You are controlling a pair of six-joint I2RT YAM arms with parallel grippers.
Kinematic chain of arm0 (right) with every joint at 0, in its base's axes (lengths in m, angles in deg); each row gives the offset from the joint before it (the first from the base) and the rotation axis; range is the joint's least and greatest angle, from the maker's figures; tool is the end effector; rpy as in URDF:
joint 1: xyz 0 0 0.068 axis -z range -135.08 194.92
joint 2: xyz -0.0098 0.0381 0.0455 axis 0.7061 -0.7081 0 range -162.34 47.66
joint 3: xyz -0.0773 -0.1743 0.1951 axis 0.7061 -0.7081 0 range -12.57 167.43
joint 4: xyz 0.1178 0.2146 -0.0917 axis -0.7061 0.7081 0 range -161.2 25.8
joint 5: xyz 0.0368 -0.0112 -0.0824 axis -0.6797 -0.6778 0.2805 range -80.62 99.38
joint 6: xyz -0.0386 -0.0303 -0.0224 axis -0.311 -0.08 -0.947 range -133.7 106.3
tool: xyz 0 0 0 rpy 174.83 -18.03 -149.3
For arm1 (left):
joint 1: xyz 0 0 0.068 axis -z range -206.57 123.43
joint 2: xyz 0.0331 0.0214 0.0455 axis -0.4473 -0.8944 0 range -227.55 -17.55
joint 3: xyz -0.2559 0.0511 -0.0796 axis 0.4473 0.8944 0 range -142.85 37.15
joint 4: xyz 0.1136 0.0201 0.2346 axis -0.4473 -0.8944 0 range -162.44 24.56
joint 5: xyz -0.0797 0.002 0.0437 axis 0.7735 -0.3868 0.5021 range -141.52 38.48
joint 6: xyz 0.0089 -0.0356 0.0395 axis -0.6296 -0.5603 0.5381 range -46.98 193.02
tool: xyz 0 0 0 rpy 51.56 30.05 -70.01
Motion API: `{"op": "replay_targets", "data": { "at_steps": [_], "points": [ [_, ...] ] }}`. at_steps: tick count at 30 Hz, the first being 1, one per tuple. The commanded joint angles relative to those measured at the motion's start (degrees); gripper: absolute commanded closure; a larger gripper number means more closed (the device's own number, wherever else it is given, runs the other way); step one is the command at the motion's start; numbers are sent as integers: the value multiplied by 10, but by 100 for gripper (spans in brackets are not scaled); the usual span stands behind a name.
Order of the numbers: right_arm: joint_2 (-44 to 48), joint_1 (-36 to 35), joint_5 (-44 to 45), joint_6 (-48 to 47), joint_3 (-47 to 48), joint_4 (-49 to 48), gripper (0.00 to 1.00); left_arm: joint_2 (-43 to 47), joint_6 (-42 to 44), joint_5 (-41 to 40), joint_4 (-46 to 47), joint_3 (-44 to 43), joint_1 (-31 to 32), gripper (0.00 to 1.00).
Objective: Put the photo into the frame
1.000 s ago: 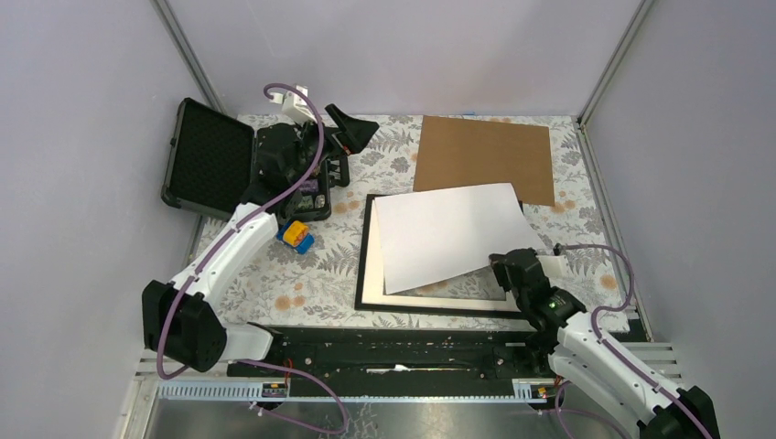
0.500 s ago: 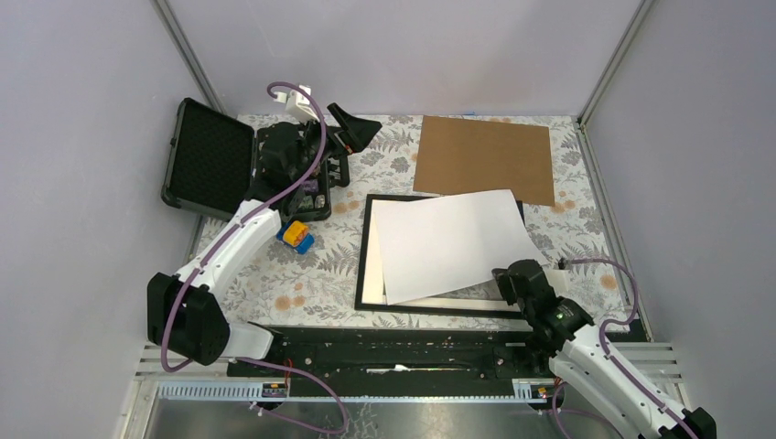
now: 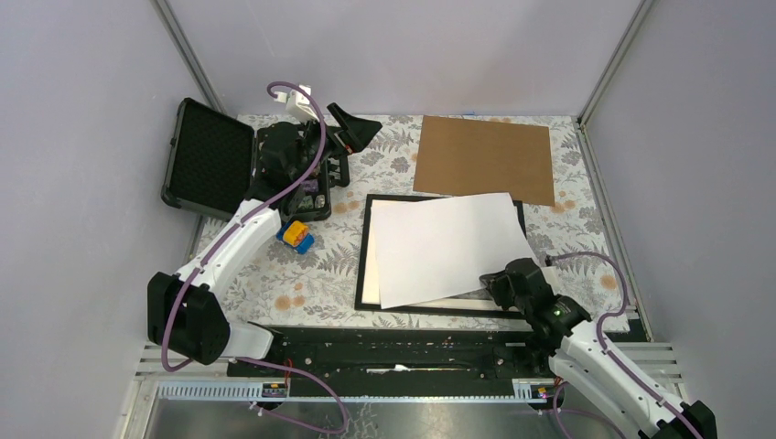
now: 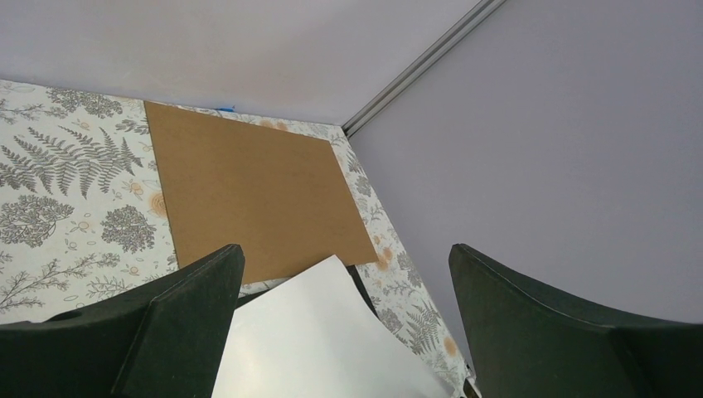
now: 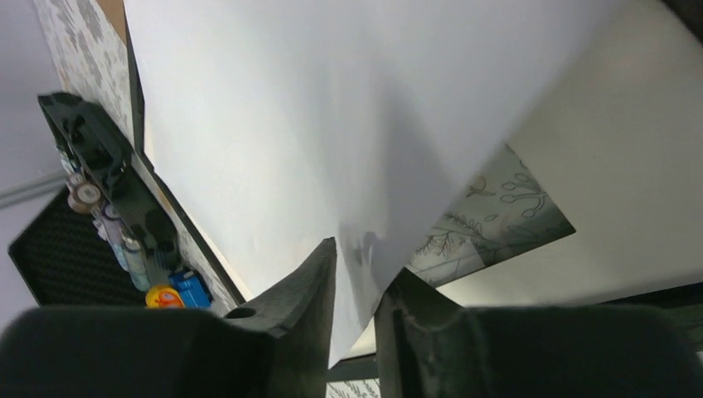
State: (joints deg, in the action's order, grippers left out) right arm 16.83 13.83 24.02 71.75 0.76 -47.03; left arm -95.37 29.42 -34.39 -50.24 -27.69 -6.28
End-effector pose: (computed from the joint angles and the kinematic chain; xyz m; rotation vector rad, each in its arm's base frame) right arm 0.1126 0.0573 0.1603 1.2127 2.0608 0.7498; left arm 0.3008 -0.1222 0.3792 -0.0790 1.6404 -1.0998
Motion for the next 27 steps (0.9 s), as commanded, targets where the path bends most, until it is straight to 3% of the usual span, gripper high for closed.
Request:
{"op": "replay_targets", "data": {
  "at_steps": [1,4,8,11,14,20,22,27],
  "points": [
    [2,-3,-61,-37,25,2,67,-2,-5,16,47,-1,-4,1],
    [-16,-3,-101,-106,54,12,51,-3,-5,16,47,0,-3,1],
    [-64,-2,-144,-273,111,37,29,-6,-6,18,49,-1,-4,1],
    [-92,-2,-213,-368,147,55,24,-7,-7,20,49,-1,-6,1],
    [-99,-2,-345,-436,163,23,21,-5,-7,20,48,-1,-6,1],
    [-110,-2,-462,-503,216,26,15,-4,-6,21,47,-1,-8,1],
    [-121,-2,-413,-527,255,65,6,-3,-6,22,47,-1,-7,1],
    [-125,-1,-200,-523,299,70,0,-1,-6,23,47,0,-8,1]
  ]
}}
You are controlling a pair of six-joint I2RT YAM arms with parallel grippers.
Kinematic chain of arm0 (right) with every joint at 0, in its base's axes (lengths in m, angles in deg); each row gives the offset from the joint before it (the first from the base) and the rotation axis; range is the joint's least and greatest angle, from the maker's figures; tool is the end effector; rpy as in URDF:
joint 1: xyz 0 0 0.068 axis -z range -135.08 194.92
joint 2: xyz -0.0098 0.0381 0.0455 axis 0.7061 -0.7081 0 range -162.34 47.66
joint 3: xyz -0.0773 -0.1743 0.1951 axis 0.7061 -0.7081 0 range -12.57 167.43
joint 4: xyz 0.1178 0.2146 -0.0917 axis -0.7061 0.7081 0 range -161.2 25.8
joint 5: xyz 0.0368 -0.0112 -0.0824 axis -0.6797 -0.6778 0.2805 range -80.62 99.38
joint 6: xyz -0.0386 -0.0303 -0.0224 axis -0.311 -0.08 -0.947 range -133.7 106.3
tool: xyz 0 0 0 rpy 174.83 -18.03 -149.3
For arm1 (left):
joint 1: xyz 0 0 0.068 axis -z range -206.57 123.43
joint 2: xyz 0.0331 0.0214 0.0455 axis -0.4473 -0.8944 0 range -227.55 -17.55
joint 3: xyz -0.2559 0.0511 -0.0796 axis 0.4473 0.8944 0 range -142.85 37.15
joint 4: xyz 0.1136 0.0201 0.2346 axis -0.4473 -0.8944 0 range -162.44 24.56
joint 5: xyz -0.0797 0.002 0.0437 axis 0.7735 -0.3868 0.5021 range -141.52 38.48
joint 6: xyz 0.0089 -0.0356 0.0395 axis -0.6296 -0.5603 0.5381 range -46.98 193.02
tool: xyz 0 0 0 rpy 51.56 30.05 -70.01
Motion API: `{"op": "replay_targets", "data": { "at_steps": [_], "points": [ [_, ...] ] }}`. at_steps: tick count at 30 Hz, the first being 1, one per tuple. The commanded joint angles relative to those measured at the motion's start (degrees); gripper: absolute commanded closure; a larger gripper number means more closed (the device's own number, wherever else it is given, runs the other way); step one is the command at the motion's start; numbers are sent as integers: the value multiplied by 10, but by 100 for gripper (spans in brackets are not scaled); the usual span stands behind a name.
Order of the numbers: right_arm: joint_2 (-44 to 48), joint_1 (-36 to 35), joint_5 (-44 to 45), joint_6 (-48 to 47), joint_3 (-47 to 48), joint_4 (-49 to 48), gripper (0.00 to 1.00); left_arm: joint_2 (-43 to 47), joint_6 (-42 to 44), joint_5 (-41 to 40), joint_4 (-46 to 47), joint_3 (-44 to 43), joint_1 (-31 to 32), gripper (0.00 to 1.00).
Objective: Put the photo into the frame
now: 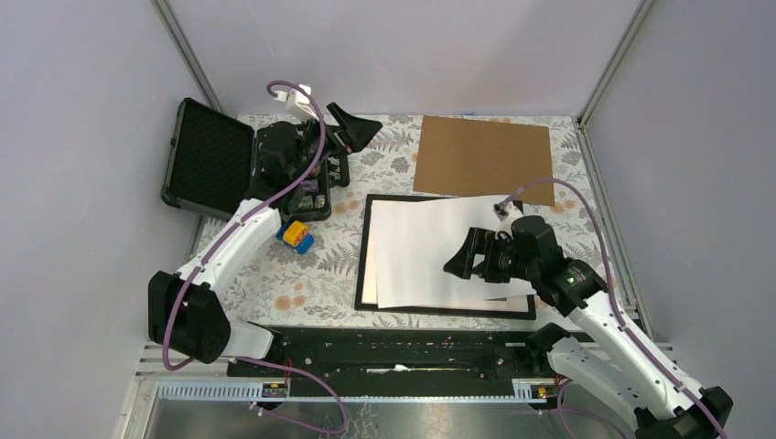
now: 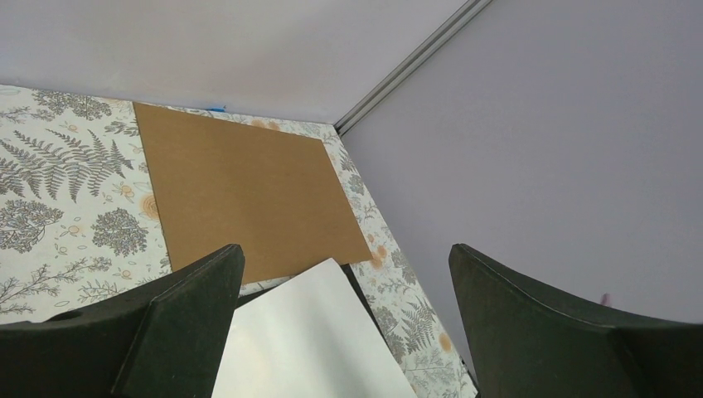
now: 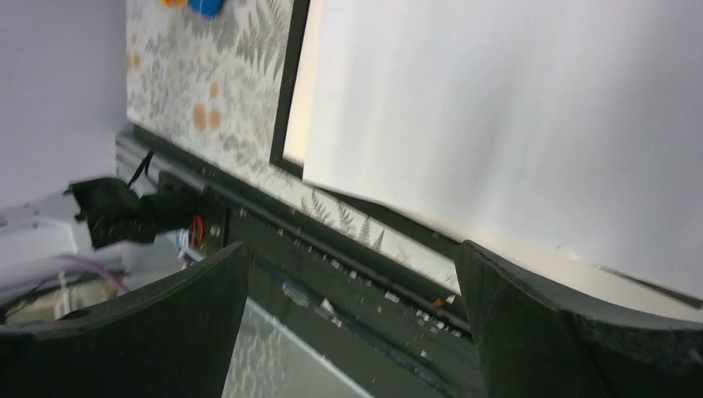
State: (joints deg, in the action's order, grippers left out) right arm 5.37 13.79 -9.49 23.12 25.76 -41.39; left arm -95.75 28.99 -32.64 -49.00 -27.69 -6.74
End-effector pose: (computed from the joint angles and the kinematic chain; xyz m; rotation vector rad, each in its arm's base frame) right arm 0.1334 0.0939 0.2742 -0.0901 2.3114 1.0056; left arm 0.3027 -0.1212 0.3795 -0.0612 1.6308 -1.1239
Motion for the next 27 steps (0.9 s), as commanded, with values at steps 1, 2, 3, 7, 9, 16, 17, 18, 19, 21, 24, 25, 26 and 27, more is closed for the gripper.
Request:
{"op": "replay_targets", "data": {
  "at_steps": [1,2,3,7,9,16,17,18,19,21,24,25,26,27],
  "points": [
    [-34,2,163,-45,60,14,0,4,-2,6,34,0,-3,1],
    [-61,6,190,-52,72,16,0,5,-2,5,34,0,-3,1],
    [-92,16,219,-55,84,20,0,5,-1,5,34,0,-3,1],
    [-183,162,215,-73,99,9,0,9,2,6,29,-2,-4,1],
    [-211,270,141,-89,77,-24,0,12,4,8,27,-3,-5,1],
    [-252,486,52,-105,19,-33,0,14,3,19,30,-4,-7,1],
    [-249,496,63,-103,10,-31,0,13,2,20,32,-4,-8,1],
    [-247,502,77,-101,0,-33,0,10,0,22,34,-5,-8,1],
    [-246,508,85,-101,-10,-37,0,9,-1,24,36,-4,-8,1],
    [-246,516,89,-98,-29,-47,0,7,-3,27,38,-4,-8,1],
    [-258,517,84,-88,-36,-56,0,9,-2,29,39,-4,-8,1],
    [-265,517,83,-87,-38,-59,0,10,-2,29,38,-4,-8,1],
    [-273,517,77,-88,-38,-62,0,11,-1,30,37,-4,-8,1],
    [-282,517,68,-88,-40,-66,0,13,-1,30,37,-4,-8,1]
  ]
}}
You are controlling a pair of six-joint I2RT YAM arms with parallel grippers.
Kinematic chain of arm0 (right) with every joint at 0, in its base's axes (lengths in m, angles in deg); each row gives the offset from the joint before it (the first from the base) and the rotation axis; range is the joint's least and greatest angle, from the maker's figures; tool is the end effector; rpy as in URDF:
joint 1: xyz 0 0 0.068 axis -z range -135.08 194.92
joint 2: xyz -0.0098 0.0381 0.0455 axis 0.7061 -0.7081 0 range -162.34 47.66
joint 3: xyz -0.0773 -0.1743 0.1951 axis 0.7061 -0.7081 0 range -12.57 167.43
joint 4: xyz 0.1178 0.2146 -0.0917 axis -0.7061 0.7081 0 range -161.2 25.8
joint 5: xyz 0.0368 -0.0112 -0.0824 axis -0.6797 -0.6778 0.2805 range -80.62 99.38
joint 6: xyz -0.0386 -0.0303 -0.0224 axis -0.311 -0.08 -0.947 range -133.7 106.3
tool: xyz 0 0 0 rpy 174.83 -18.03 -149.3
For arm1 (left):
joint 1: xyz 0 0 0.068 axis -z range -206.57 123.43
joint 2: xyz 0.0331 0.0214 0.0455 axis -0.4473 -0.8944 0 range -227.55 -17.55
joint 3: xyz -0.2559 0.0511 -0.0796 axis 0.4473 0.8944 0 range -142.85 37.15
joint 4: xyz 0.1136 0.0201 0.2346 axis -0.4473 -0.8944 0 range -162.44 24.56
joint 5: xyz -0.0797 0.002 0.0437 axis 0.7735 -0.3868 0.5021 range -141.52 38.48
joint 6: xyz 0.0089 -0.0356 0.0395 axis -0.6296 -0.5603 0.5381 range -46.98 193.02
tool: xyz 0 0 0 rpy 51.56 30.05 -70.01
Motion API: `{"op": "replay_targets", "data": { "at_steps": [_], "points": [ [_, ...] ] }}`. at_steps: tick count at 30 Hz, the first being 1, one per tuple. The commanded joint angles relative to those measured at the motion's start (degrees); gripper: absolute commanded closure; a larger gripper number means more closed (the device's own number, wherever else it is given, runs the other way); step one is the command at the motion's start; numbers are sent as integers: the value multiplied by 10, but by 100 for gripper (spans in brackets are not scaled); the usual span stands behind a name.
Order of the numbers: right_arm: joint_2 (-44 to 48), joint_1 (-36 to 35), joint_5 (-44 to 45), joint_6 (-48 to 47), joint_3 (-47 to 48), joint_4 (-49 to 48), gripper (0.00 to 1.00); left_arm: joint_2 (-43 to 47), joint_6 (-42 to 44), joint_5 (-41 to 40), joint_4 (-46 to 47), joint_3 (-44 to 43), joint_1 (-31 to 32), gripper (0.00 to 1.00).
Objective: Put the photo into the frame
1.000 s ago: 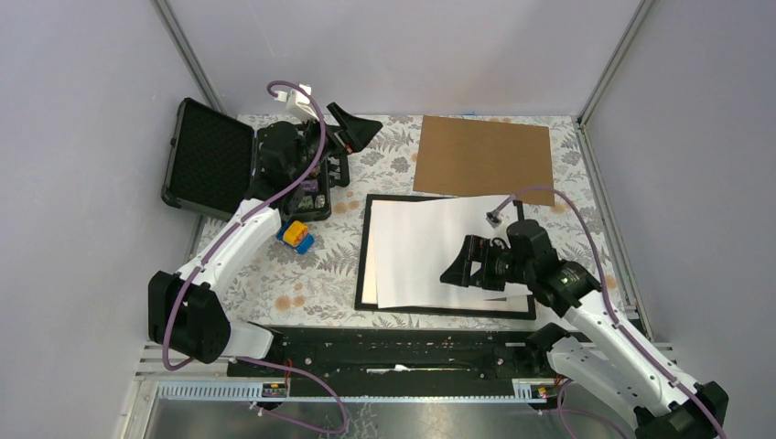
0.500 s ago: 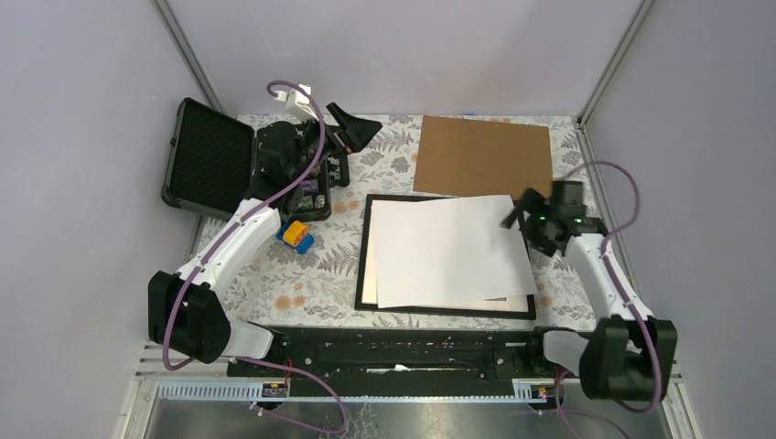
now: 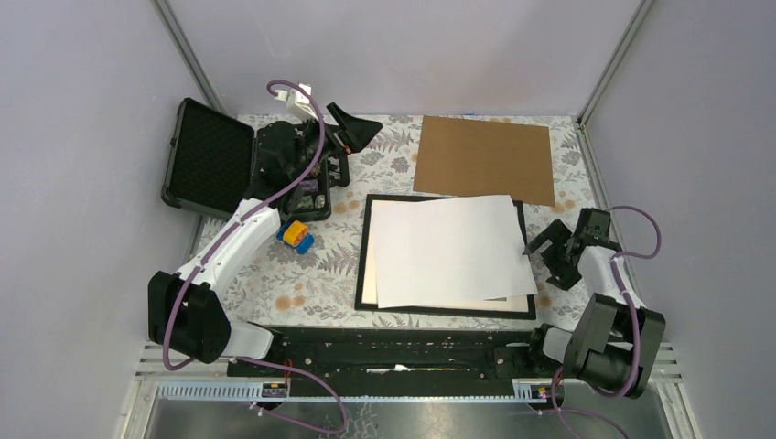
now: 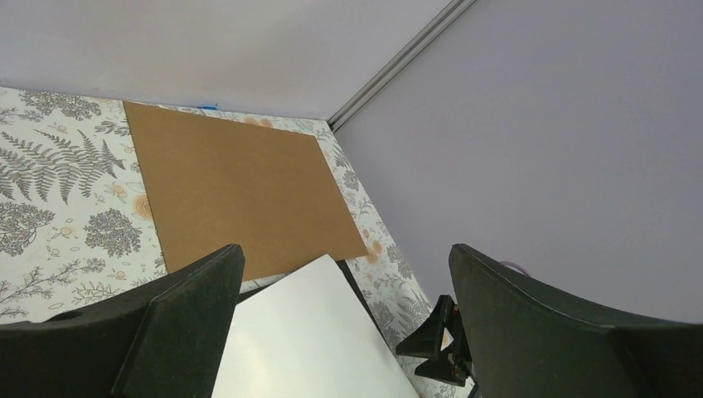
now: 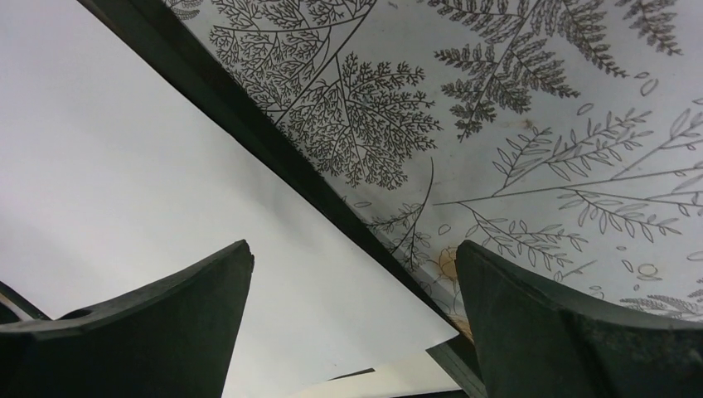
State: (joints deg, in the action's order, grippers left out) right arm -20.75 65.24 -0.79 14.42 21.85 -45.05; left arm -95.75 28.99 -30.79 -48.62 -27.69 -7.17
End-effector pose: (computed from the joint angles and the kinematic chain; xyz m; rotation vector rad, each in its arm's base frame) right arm 0.2027 -0.0684 0.1772 1.0180 2.4150 0.2802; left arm 0.3028 -0.1199 0.3802 -0.0375 1.6291 -1.1422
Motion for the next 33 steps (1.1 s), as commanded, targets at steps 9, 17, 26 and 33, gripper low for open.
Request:
{"op": "replay_targets", "data": {
  "at_steps": [9,17,26,33],
  "points": [
    [-12,3,-81,9,-25,-28,6,9,-3,16,35,-6,-4,1],
    [55,3,-102,32,-29,9,11,5,-8,22,41,-5,-6,1],
    [93,2,-153,57,-41,24,22,5,-11,27,45,-3,-7,1],
    [119,2,-147,62,-34,61,35,7,-11,27,45,-2,-8,1]
  ]
}}
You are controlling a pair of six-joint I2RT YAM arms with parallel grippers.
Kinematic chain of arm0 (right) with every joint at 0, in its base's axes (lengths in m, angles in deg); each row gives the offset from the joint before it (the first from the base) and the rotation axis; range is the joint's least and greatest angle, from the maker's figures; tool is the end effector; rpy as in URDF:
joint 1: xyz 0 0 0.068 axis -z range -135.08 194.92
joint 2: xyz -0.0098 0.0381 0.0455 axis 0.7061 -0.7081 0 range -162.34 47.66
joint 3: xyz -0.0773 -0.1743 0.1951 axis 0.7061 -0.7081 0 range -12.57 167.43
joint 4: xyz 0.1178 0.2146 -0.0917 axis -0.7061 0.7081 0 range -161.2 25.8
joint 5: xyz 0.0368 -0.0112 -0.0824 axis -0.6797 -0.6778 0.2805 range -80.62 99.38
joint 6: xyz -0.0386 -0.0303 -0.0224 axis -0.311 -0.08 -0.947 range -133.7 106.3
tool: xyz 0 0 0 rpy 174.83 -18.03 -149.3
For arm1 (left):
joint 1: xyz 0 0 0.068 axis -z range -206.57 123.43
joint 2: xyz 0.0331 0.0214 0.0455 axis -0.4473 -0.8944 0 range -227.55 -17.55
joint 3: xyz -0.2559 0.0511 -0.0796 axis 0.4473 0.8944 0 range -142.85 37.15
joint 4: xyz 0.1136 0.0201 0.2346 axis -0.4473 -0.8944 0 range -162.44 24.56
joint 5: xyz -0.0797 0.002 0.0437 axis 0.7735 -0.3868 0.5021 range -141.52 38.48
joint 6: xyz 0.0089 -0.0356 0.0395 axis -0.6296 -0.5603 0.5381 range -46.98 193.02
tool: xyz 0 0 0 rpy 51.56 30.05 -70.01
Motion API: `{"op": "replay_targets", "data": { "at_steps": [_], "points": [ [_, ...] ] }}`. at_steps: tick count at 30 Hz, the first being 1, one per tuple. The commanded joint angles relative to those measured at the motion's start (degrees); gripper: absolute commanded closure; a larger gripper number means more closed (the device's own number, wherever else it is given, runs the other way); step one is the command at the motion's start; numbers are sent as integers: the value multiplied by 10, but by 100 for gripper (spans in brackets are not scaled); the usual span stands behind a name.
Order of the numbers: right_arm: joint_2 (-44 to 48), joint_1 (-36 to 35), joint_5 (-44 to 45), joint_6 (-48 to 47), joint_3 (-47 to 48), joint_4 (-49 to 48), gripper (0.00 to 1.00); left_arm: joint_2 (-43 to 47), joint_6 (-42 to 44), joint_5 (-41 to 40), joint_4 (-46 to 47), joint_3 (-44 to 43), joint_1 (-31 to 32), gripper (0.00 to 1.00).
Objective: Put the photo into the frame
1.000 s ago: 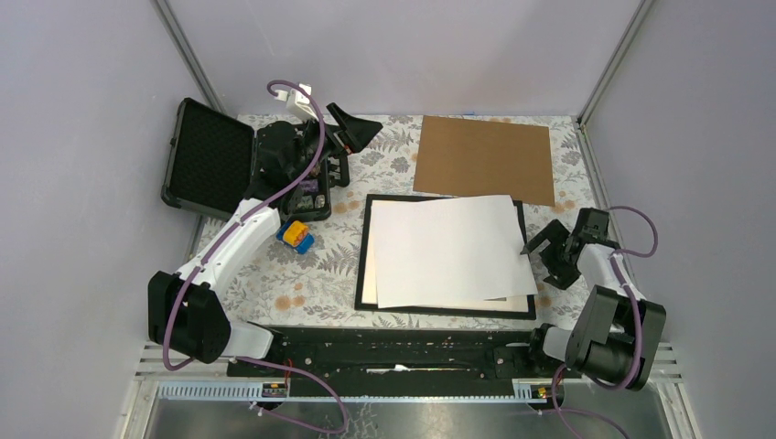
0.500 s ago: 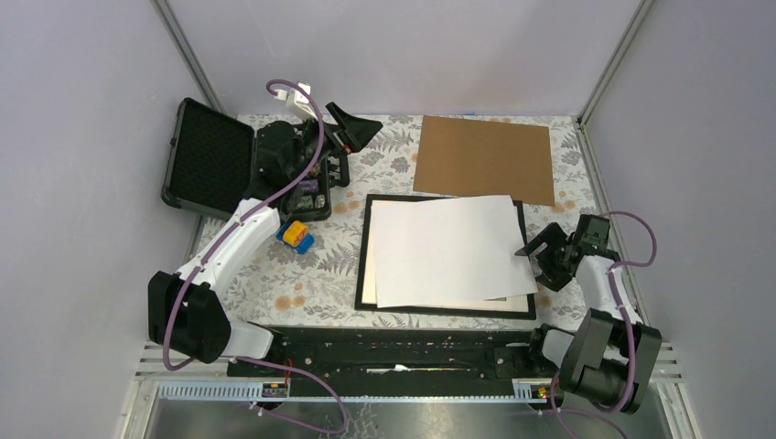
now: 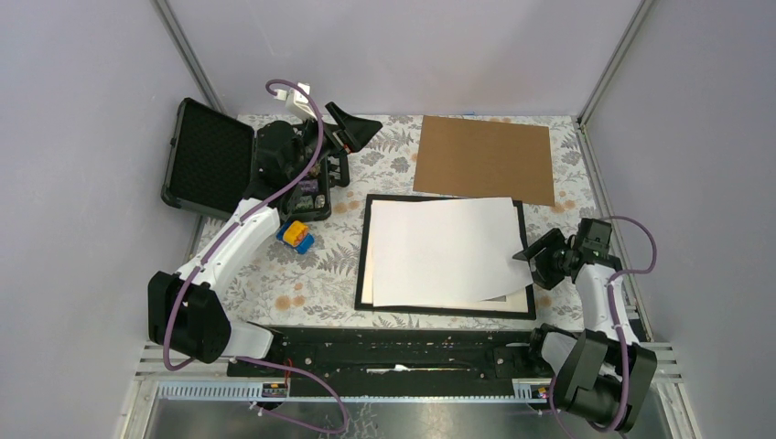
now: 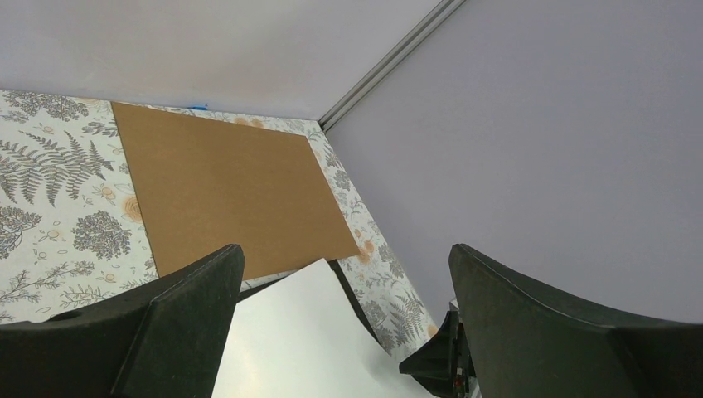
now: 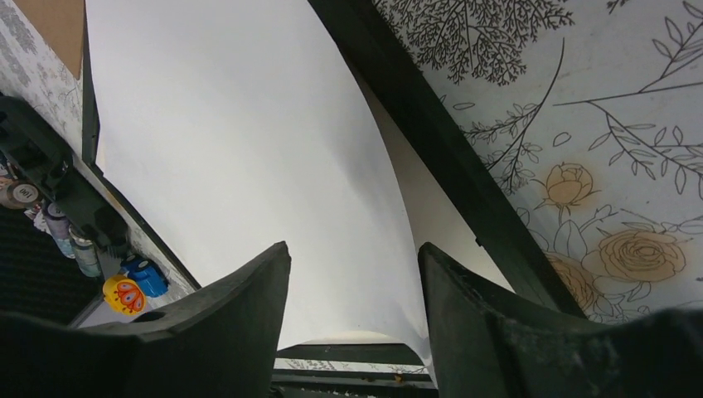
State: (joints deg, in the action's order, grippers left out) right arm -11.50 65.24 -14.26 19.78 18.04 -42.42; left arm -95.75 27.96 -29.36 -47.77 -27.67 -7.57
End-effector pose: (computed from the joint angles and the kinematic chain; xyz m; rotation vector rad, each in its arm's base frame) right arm 0.1794 -0.0513 0.1860 1.0165 2.3504 0.6173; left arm 0.3029 -0.1184 0.3816 -0.0314 1.6208 -1.1700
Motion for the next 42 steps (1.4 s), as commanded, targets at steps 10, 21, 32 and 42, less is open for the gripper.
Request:
{"op": "replay_targets", "data": {
  "at_steps": [10,21,32,42],
  "points": [
    [59,2,-2,21,-25,67,93,6,-3,16,38,-2,-7,1],
    [174,2,35,122,-77,75,100,8,-7,20,42,0,-9,1],
    [177,2,22,109,-95,48,100,7,-10,23,44,1,-10,1],
    [127,2,-9,37,-65,53,96,-1,-22,35,57,2,-12,1]
  ]
}}
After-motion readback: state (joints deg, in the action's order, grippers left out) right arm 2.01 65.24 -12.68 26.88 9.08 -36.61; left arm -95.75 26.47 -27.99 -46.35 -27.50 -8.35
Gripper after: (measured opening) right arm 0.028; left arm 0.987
